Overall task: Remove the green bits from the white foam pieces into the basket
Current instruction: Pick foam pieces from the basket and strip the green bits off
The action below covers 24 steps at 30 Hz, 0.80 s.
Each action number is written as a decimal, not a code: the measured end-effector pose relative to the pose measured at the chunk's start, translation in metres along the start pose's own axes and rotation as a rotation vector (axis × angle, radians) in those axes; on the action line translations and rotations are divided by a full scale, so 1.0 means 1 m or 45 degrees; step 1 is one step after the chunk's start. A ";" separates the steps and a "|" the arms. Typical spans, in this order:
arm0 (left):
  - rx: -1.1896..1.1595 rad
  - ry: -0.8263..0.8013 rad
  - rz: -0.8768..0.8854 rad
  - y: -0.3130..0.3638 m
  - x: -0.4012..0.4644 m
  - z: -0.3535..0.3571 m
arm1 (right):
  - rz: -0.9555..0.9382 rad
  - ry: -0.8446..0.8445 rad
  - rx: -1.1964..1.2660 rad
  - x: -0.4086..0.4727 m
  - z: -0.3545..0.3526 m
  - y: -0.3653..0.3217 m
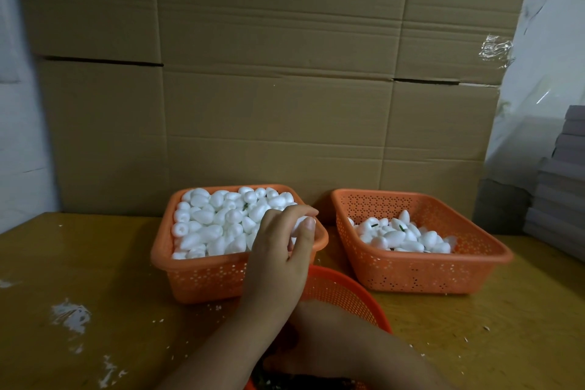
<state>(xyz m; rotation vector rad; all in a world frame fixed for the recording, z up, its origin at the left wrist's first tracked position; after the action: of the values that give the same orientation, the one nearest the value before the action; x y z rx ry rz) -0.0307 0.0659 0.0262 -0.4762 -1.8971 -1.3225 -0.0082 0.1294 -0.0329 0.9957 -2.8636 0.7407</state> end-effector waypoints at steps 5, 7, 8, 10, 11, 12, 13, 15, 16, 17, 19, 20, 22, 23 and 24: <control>-0.057 0.062 -0.164 -0.009 -0.001 -0.003 | 0.038 -0.047 0.014 0.001 0.000 0.003; -0.021 0.093 -0.161 -0.009 0.001 -0.005 | 0.039 -0.052 0.029 0.001 0.000 0.003; 0.013 0.097 -0.141 -0.008 0.003 -0.006 | 0.038 -0.047 0.036 0.002 -0.001 0.003; 0.065 0.109 -0.103 -0.008 0.007 -0.010 | 0.042 -0.013 0.035 0.002 -0.004 0.006; 0.069 0.114 -0.096 -0.008 0.010 -0.012 | 0.041 0.018 0.033 0.002 -0.007 0.007; 0.061 0.116 -0.099 -0.010 0.012 -0.014 | 0.042 0.057 0.037 0.002 -0.010 0.008; 0.048 0.118 -0.110 -0.012 0.014 -0.017 | 0.047 0.096 0.043 0.002 -0.013 0.009; 0.016 0.118 -0.150 -0.017 0.017 -0.020 | 0.069 0.162 0.037 0.002 -0.020 0.012; 0.004 0.113 -0.172 -0.019 0.018 -0.020 | 0.086 0.190 0.042 0.003 -0.024 0.013; 0.003 0.104 -0.186 -0.021 0.019 -0.020 | 0.110 0.218 0.060 0.003 -0.028 0.015; 0.024 0.073 -0.189 -0.022 0.018 -0.018 | 0.169 0.288 0.122 0.004 -0.038 0.018; 0.027 0.054 -0.187 -0.022 0.018 -0.016 | 0.196 0.338 0.160 0.003 -0.045 0.019; 0.035 0.016 -0.182 -0.022 0.016 -0.014 | 0.234 0.464 0.253 0.001 -0.058 0.021; 0.054 -0.001 -0.179 -0.022 0.015 -0.013 | 0.247 0.538 0.323 -0.001 -0.065 0.022; 0.079 -0.013 -0.176 -0.022 0.014 -0.012 | 0.257 0.617 0.410 -0.003 -0.072 0.024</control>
<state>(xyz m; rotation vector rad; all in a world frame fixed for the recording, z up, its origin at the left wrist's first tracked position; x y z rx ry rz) -0.0499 0.0446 0.0252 -0.3256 -2.0036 -1.3469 -0.0297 0.1792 0.0197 0.4521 -2.4817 1.2859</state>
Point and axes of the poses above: each hand's wrist, its own x-axis towards the middle knuckle, its own z-axis out of the palm, y = z × x, the point moved 7 cm from there along x, towards the middle knuckle, and after that the axes turned 5 degrees about y, right-handed, at the moved point
